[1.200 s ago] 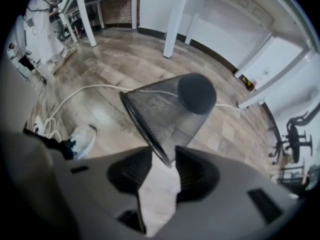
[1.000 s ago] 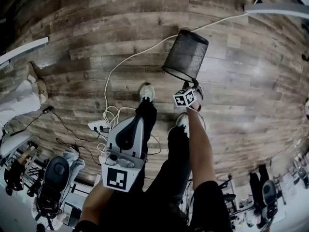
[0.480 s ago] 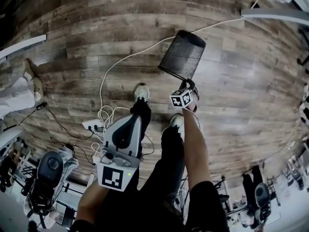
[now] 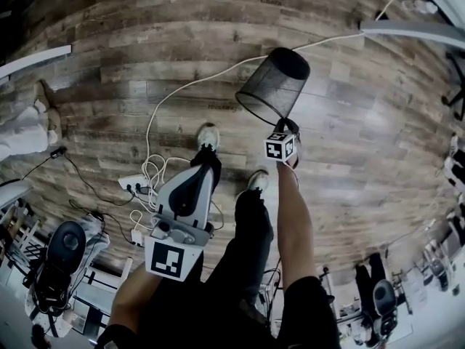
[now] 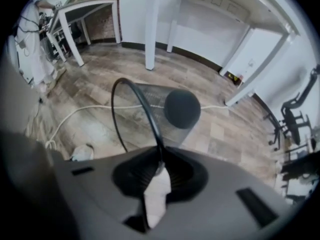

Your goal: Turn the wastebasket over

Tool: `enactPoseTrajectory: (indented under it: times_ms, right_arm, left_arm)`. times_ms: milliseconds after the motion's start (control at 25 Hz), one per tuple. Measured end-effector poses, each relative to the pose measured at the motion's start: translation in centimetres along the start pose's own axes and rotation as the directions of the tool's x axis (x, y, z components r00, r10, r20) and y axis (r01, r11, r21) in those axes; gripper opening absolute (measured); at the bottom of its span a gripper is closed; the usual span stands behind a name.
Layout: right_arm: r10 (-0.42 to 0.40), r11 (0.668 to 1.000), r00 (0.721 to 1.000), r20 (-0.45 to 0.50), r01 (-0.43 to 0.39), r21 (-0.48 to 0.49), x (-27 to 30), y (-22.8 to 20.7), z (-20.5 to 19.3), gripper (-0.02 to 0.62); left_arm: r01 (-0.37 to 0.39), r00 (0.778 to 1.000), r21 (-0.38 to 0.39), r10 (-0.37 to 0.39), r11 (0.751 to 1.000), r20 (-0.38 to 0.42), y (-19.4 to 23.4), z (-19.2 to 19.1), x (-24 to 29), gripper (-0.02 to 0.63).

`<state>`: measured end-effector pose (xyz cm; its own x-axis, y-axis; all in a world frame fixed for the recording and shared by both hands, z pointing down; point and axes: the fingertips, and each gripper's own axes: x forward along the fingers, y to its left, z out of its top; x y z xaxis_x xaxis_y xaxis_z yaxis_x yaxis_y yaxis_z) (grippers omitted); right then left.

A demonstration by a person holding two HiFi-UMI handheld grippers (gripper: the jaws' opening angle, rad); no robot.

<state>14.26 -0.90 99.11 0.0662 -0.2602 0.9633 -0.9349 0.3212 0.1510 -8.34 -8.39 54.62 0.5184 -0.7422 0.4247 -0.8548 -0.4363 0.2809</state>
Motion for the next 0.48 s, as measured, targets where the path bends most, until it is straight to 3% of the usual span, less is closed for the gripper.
enactPoseTrajectory:
  times_ms: [480]
  right_arm:
    - [0.071,0.989,0.997,0.018,-0.073,0.128,-3.3,-2.2,1.0,0.055]
  left_arm:
    - [0.027,1.000,-0.019,-0.027,0.999,-0.007,-1.6,0.8,0.4,0.034]
